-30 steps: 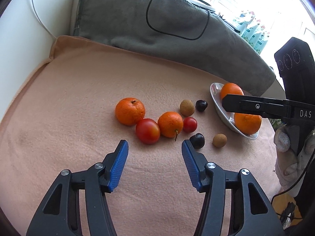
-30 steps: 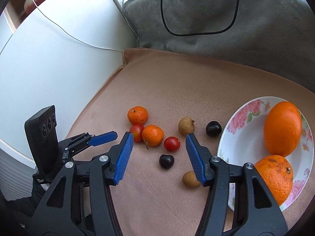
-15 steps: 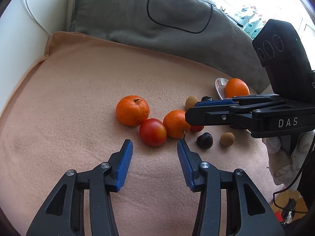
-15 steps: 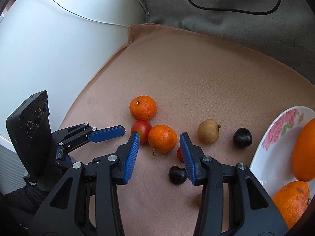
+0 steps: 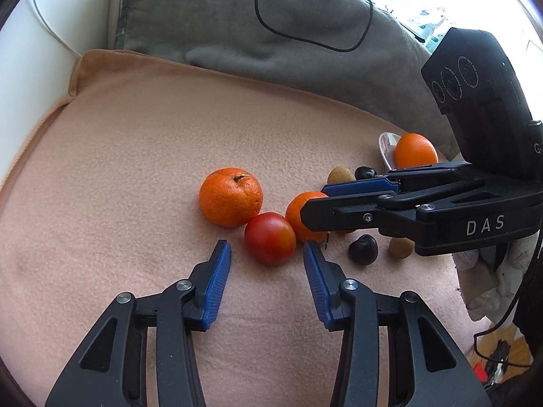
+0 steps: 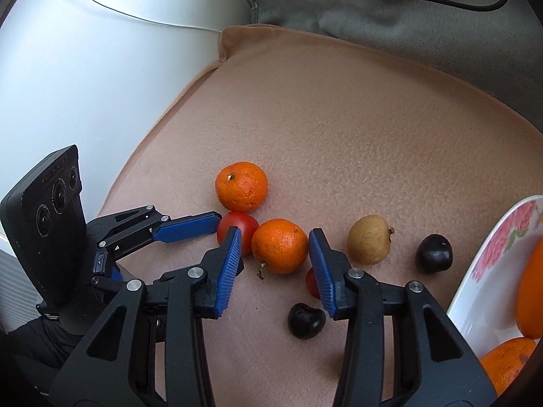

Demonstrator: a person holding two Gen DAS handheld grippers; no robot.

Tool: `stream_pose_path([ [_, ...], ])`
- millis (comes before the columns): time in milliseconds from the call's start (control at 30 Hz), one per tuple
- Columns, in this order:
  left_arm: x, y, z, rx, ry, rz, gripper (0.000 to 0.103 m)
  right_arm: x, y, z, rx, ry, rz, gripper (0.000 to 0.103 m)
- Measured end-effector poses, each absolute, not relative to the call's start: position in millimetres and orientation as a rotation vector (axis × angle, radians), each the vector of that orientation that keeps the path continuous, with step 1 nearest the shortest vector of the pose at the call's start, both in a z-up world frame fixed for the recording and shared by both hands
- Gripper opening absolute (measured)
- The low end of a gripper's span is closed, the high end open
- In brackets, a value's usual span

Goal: Organize fruits
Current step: 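Close the right tool on the small tangerine and lift it, then carry the small tangerine over the white plate with the right tool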

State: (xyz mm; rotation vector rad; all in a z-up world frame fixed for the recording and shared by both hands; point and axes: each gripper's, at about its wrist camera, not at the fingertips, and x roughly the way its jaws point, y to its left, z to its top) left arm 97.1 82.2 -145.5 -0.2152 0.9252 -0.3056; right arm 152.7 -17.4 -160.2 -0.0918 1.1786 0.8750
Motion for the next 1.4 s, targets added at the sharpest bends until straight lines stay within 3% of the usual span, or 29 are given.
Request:
stream_pose_path([
  [467, 103.9, 78.4, -148.0, -0.199, 0.931, -0.305, 0.038, 160.0, -13.0, -163.8, -0.099, 1.203, 0.879, 0.042],
  [633, 105.5, 76.7, -148.7, -0.203, 0.927, -0.312, 0.031, 156.4, -11.6, -162.5, -0.115, 1.194, 0.877, 0.038],
  [1400, 89.6, 74.9, -133.2, -0.263, 0.887, -0.34, 0.03, 135.8, -83.5, -110.8, 0.041, 1.049, 0.814, 0.037],
])
